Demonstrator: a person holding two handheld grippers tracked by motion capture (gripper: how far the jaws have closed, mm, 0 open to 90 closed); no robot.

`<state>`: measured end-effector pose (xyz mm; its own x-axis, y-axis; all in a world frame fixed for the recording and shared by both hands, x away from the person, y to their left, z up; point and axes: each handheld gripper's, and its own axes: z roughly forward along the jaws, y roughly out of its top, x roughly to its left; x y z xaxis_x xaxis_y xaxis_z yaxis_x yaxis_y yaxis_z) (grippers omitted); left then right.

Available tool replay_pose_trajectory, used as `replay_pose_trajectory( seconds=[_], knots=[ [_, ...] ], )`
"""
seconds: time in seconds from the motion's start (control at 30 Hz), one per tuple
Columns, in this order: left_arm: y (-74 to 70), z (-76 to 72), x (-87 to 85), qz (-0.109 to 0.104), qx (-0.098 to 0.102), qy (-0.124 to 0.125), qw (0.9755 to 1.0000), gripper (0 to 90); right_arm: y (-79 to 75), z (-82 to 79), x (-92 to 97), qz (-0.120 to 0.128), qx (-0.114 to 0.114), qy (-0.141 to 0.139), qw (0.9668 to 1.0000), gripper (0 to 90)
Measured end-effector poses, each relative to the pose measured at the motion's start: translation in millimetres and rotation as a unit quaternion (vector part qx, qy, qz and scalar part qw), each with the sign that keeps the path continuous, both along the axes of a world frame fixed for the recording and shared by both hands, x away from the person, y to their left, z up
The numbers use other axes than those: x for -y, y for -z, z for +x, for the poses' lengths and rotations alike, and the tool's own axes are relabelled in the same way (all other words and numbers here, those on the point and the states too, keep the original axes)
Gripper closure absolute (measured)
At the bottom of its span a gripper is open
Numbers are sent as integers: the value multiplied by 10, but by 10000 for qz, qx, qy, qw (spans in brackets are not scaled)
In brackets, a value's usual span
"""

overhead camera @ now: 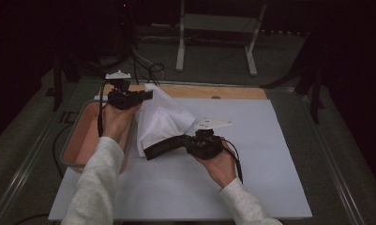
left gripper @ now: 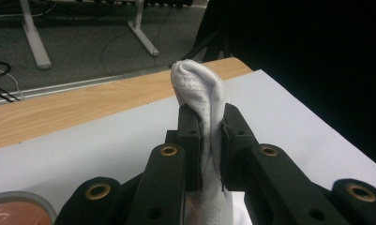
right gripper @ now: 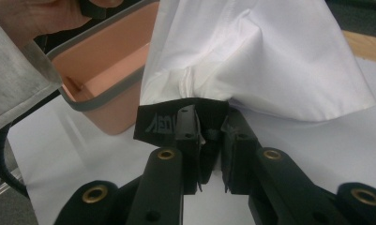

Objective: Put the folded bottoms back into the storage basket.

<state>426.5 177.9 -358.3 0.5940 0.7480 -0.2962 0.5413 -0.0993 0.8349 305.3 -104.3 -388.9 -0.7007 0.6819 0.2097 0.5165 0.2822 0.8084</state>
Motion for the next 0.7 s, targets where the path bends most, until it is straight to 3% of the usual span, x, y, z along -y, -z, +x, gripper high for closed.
replay_pose_trajectory(
  seconds=[0.7],
  knots=[
    [-201, -20, -136, -71, 159, -116, 9998, 819, -278, 88, -263, 290, 253, -386, 9985, 791]
  ],
)
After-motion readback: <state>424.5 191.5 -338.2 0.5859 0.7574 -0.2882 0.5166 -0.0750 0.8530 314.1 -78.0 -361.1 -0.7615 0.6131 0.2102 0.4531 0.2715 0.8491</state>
